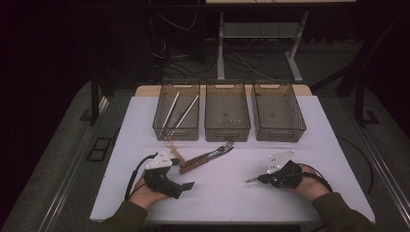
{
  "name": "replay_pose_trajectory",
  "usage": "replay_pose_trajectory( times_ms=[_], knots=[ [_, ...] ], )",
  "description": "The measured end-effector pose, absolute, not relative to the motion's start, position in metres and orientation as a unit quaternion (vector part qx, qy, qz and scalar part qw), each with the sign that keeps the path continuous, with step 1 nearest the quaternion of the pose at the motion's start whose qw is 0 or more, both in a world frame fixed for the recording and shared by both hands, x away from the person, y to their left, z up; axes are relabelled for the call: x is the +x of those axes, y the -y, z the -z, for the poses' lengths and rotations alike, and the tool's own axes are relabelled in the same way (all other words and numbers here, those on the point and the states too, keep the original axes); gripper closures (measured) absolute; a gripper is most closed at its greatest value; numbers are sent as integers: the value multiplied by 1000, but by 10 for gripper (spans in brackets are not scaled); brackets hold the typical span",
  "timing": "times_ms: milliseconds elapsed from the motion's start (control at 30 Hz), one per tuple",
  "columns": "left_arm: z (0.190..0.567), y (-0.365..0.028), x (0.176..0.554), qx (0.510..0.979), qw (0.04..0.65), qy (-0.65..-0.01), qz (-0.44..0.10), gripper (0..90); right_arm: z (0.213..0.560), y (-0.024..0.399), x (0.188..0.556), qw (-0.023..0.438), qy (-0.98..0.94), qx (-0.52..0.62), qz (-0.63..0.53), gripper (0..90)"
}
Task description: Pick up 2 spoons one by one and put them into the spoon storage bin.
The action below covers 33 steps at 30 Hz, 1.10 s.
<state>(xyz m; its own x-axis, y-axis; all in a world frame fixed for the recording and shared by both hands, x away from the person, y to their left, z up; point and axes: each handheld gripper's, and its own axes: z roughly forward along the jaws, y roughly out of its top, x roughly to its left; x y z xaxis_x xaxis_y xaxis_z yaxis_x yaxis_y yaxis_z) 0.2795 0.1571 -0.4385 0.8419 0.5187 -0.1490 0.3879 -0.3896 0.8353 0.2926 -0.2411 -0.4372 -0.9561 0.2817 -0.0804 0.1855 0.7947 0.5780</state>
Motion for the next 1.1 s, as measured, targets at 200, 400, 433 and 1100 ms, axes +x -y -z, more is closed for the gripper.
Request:
replay_pose_trajectory(
  times_ms=[200, 400, 433, 1100],
  knots=[
    [438, -157, 279, 831, 482, -270, -68, 0, 436, 240, 293, 71, -937, 150, -306, 893],
    [438, -157, 279, 830, 483, -269, -67, 0, 431, 243, 298, 71, -924, 189, -325, 893],
    [438, -157, 279, 830, 483, -269, -68, 0, 430, 243, 299, 70, -921, 194, -330, 893],
    [437, -159, 278, 826, 495, -263, -65, 0, 403, 244, 324, 94, -847, 311, -421, 892]
  ],
)
